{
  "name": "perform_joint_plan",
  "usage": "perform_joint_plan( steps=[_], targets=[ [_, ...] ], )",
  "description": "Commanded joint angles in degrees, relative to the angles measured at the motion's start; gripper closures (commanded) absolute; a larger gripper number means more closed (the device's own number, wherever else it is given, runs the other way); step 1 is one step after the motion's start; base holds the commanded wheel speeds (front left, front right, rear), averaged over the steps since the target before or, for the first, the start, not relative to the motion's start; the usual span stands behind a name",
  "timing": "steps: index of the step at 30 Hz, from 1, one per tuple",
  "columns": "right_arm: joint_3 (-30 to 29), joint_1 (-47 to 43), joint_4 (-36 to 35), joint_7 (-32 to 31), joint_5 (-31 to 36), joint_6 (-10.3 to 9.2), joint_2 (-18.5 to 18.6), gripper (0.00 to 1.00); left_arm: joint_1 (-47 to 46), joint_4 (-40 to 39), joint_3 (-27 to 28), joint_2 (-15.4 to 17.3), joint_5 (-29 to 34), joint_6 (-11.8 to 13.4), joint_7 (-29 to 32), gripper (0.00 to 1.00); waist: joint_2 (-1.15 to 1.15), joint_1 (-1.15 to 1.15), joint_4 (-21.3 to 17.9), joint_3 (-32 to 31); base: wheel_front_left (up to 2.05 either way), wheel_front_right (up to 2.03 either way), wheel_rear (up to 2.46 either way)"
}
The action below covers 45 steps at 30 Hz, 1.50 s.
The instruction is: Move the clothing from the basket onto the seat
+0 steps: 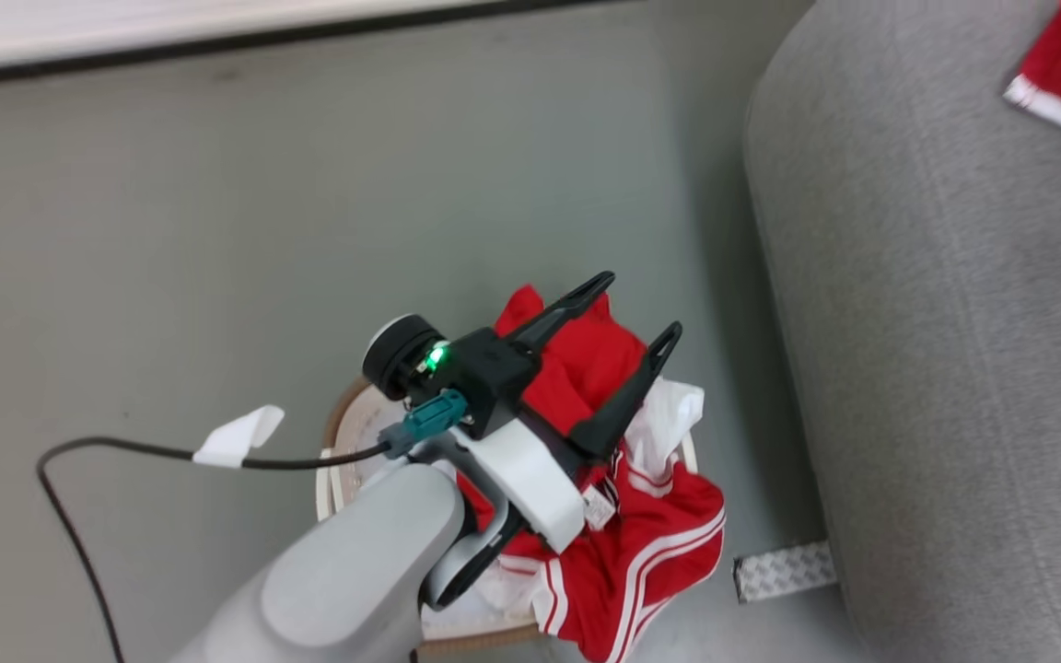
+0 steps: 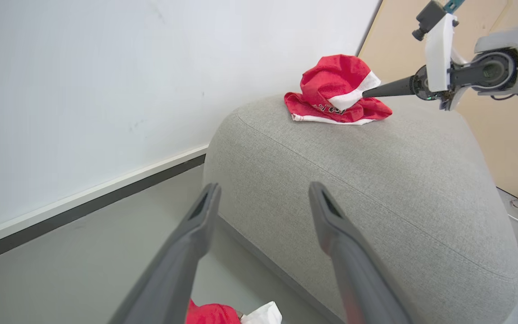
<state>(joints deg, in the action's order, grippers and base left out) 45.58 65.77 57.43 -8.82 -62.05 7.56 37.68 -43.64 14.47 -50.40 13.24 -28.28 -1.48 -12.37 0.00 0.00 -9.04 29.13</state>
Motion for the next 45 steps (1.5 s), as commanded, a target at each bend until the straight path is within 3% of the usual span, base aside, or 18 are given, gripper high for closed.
perform_joint_plan(
  steps=[1, 7, 15, 25, 33, 38, 45],
  targets=[
    [1.12, -1.74, -1.04, -0.66, -0.71, -0.15, 0.08, 0.0, 1.39, 0.3, 0.4, 0.55, -0.59, 0.31, -0.58, 0.0, 0.0, 0.0, -0.83, -4.06, 0.0, 0.0, 0.0],
    [4.25, -4.4, -5.28, -0.31, -1.49, -0.15, 1.75, 0.0, 5.03, 0.82, 2.04, 1.42, -2.64, 1.34, -1.7, 0.0, 0.0, 0.0, -1.21, -12.39, 0.0, 0.0, 0.0],
    [6.02, -5.82, -12.67, 5.88, -1.17, -0.14, 4.68, 0.0, 10.66, -0.17, 5.89, 3.99, -4.73, 3.86, -2.51, 0.0, 0.0, 0.0, 0.0, -21.64, 0.0, 0.0, 0.0],
    [4.99, -11.95, -23.49, 16.37, -0.31, -0.14, 8.52, 0.0, 17.71, -2.88, 12.22, 7.93, -6.78, 8.04, -2.74, 0.0, 0.0, 0.0, 3.33, -26.94, 0.0, 0.0, 0.0],
    [-1.65, -21.73, -29.57, 23.35, 3.13, -0.14, 5.45, 0.0, 25.39, -7.07, 20.6, 10.67, -7.96, 11.7, -2.78, 0.0, 0.0, 0.0, 4.99, -28.08, 0.0, 0.0, 0.0],
    [-9.2, -30.51, -33.09, 23.98, 7.86, -0.14, 1.93, 0.0, 30.76, -9.26, 25.56, 9.89, -5.57, 14.04, -2.79, 0.0, 0.0, 0.0, 5.38, -28.49, 0.0, 0.0, 0.0],
    [-23.41, -45.12, -40.6, 24.02, 15.65, -0.14, -6.47, 0.0, 36.37, -11.72, 32.79, 6.92, -1.5, 14.25, -2.79, 0.0, 0.0, 0.0, 5.53, -28.58, 0.0, 0.0, 0.0]
  ],
)
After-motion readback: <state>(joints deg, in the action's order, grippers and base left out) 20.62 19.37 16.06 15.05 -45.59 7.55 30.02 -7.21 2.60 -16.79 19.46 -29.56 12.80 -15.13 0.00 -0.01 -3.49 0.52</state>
